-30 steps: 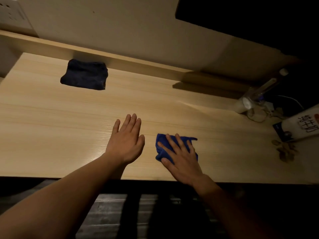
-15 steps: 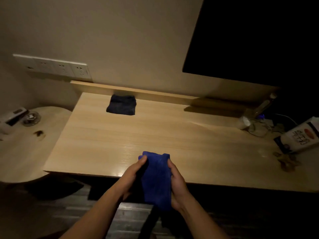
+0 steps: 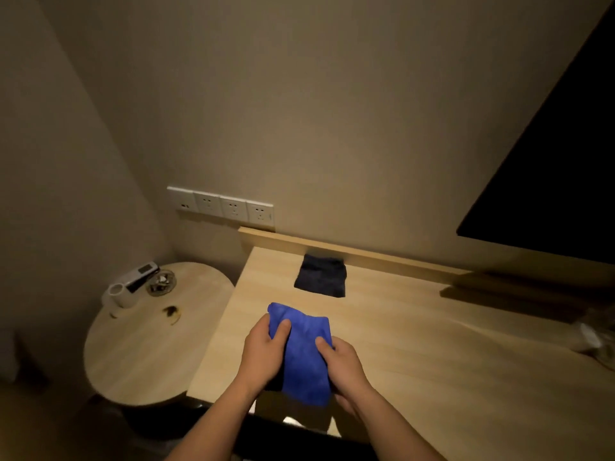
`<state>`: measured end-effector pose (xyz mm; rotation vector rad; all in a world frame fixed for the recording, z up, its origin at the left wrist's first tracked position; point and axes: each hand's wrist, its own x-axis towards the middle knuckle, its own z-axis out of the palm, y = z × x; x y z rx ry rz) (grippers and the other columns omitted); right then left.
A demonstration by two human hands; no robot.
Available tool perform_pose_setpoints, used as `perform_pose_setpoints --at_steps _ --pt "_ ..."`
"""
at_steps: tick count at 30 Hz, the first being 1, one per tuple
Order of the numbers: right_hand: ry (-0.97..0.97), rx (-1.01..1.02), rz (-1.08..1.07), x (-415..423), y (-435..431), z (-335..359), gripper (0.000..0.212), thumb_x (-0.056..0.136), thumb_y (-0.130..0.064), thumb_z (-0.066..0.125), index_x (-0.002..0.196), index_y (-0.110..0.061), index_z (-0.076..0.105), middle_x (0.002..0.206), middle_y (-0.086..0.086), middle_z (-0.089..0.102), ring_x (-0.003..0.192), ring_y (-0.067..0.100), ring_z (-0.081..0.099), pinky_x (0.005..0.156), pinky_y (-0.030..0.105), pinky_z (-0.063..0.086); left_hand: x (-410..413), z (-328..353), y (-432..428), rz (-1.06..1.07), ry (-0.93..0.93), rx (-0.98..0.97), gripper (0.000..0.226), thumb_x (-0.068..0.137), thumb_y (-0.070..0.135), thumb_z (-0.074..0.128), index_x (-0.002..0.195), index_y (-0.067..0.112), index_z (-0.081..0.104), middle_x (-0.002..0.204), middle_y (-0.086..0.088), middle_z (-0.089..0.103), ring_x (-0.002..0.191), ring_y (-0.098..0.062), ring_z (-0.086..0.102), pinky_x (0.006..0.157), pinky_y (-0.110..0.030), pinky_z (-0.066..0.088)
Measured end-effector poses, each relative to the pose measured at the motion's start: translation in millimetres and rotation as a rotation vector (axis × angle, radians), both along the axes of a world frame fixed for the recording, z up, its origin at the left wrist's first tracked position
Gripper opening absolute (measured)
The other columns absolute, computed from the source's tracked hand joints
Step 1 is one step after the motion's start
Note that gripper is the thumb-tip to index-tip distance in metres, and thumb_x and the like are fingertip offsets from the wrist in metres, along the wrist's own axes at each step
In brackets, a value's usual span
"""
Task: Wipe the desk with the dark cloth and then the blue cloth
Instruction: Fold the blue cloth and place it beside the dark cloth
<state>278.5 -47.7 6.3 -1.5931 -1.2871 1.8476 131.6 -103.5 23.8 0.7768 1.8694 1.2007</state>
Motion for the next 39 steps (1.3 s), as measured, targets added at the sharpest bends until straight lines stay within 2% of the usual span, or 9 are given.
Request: perform_pose_setpoints --at_steps 3,12,18,23,27,30,33,35,39 --pt "-0.11 0.165 -0.004 -57.2 30.9 -15.8 0.019 0.109 -0.031 0.052 0.111 -0.02 0.068 0.11 -0.001 0.074 0.101 0.019 0.07 0.087 0.035 0.058 -49.3 -16.3 30.2 0.056 0.001 -0.012 0.015 0.106 0.036 0.058 0.107 0.024 0.066 0.1 0.004 0.074 0.094 -0.013 0.07 0.075 -0.026 0.052" --pt "-0.377 0.355 -0.095 -185.6 130.4 -74.4 0.023 0.111 -0.036 0.046 0.108 -0.017 0.058 0.098 -0.002 0.067 0.084 0.008 0.064 0.069 0.02 0.049 -179.6 -85.7 154.0 -0.064 0.09 -0.155 0.026 0.108 0.043 0.05 0.115 0.02 0.061 0.105 0.0 0.07 0.095 -0.018 0.068 0.086 -0.04 0.057" --pt "-0.5 0.3 -0.089 -226.4 189.4 -111.1 0.027 0.111 -0.041 0.042 0.116 -0.017 0.053 0.106 0.001 0.066 0.092 0.014 0.067 0.08 0.033 0.058 -222.7 -130.3 220.2 -0.156 0.132 -0.204 0.033 0.109 0.043 0.047 0.124 0.016 0.058 0.113 -0.001 0.065 0.1 -0.017 0.062 0.086 -0.032 0.042" --pt "-0.643 0.366 0.006 -233.4 203.9 -120.5 0.027 0.109 -0.034 0.049 0.129 -0.016 0.048 0.124 0.004 0.059 0.107 0.02 0.064 0.096 0.042 0.057 -237.6 -152.0 235.2 -0.248 0.251 -0.224 0.038 0.107 0.031 0.056 0.14 0.013 0.051 0.134 -0.011 0.06 0.123 -0.029 0.061 0.094 -0.035 0.046" --pt "-0.908 0.611 0.241 -227.6 193.8 -113.5 0.044 0.107 -0.033 0.051 0.147 -0.015 0.043 0.14 0.008 0.049 0.122 0.023 0.055 0.101 0.036 0.05 -240.6 -150.3 218.9 -0.413 0.56 -0.251 0.063 0.103 0.035 0.057 0.158 0.017 0.033 0.159 -0.014 0.037 0.145 -0.031 0.038 0.119 -0.048 0.033" --pt "-1.004 0.721 0.504 -222.9 193.2 -118.0 0.063 0.107 -0.046 0.039 0.161 -0.014 0.031 0.166 0.01 0.035 0.152 0.025 0.033 0.122 0.04 0.029 -242.9 -154.6 218.0 -0.699 0.786 -0.222 0.071 0.106 0.047 0.032 0.167 0.019 0.009 0.176 -0.009 0.004 0.161 -0.027 0.005 0.129 -0.045 0.005" --pt "-1.067 0.686 0.702 -218.5 195.2 -134.7 0.078 0.106 -0.062 0.02 0.168 -0.017 0.002 0.177 0.003 -0.004 0.162 0.018 -0.008 0.13 0.04 0.001 -247.5 -171.1 221.9 -0.933 0.934 -0.267 0.085 0.092 0.061 -0.003 0.166 0.02 -0.009 0.176 -0.003 -0.015 0.16 -0.021 -0.017 0.121 -0.043 -0.018" --pt "-1.086 0.697 0.741 -215.3 196.6 -143.1 0.08 0.105 -0.065 0.014 0.167 -0.018 -0.007 0.175 0.0 -0.014 0.16 0.016 -0.017 0.131 0.041 -0.004 -247.2 -181.5 221.8 -0.943 0.958 -0.305 0.097 0.081 0.067 -0.016 0.165 0.02 -0.012 0.175 -0.003 -0.018 0.159 -0.02 -0.019 0.118 -0.047 -0.021" --pt "-1.075 0.717 0.751 -211.2 199.0 -146.5 0.079 0.105 -0.066 0.01 0.167 -0.02 -0.008 0.175 -0.001 -0.015 0.16 0.014 -0.018 0.131 0.041 -0.004 -235.8 -182.4 217.5 -0.86 0.98 -0.384 0.082 0.096 0.066 -0.002 0.164 0.022 -0.015 0.174 -0.001 -0.021 0.16 -0.021 -0.02 0.117 -0.05 -0.022"
